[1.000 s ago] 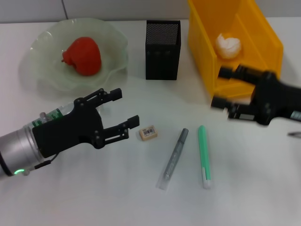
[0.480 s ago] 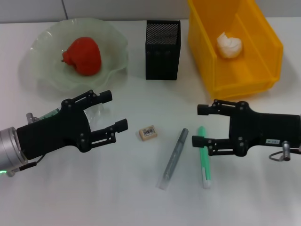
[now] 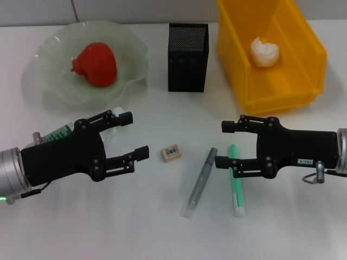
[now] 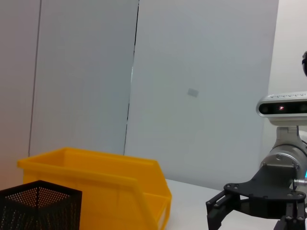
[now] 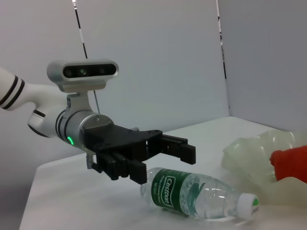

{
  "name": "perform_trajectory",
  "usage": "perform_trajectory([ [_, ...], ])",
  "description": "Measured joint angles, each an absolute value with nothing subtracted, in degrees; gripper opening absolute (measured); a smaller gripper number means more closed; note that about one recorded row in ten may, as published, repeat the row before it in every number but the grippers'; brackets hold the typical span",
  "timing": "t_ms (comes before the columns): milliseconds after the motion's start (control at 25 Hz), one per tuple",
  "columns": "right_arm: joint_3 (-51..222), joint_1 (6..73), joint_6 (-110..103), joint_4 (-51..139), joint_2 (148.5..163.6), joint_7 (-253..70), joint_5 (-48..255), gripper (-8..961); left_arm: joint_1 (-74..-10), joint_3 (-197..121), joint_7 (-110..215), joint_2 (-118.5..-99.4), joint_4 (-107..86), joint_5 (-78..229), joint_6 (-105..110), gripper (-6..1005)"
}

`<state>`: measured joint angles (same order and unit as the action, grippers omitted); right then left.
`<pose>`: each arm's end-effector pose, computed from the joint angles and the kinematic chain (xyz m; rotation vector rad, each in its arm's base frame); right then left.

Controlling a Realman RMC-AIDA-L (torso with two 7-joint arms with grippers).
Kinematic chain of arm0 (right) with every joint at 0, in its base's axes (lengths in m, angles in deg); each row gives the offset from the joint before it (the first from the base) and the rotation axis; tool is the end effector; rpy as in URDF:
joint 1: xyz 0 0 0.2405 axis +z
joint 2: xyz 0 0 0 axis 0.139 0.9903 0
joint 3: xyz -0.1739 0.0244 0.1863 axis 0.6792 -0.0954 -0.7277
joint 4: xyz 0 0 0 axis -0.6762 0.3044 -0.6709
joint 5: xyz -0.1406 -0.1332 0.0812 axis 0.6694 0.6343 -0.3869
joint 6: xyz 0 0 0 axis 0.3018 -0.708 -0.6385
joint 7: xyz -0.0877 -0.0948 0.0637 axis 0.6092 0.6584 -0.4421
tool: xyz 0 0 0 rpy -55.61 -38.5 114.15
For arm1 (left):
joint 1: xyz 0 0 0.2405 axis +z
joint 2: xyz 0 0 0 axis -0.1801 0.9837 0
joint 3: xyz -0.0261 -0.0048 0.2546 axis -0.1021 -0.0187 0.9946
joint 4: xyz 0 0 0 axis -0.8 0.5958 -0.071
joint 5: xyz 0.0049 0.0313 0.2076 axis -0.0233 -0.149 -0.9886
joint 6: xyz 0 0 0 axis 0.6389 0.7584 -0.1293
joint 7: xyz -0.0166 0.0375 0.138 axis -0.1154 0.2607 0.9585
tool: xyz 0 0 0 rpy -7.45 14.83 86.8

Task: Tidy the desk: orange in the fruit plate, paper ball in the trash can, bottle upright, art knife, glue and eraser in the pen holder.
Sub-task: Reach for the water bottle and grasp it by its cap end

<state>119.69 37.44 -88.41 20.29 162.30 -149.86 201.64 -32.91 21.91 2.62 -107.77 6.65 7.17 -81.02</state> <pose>0.2637 0.2968 -0.0312 -2.8269 0.3780 0.8241 -0.2873 0.2723 -0.0208 -2.6433 -0.3606 -0.9760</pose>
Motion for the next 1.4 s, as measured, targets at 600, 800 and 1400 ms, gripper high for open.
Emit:
perform_trajectory([
  [600, 119.8, 37.0, -87.5, 20.8, 162.30, -149.0, 201.7, 813, -32.1, 20.9, -9.4, -107.43, 16.2, 6.5, -76.4, 818],
  [800, 119.8, 36.9, -87.4, 20.9, 162.30, -148.3, 201.7, 813, -31.5, 19.6, -26.2, -106.56, 29.6, -3.4, -75.4, 818],
  [1400, 119.9, 37.2, -87.3, 20.4, 162.22, -147.7, 201.7, 813, -34.8, 17.9, -54.6, -109.31, 58.6, -36.6, -78.7, 818],
])
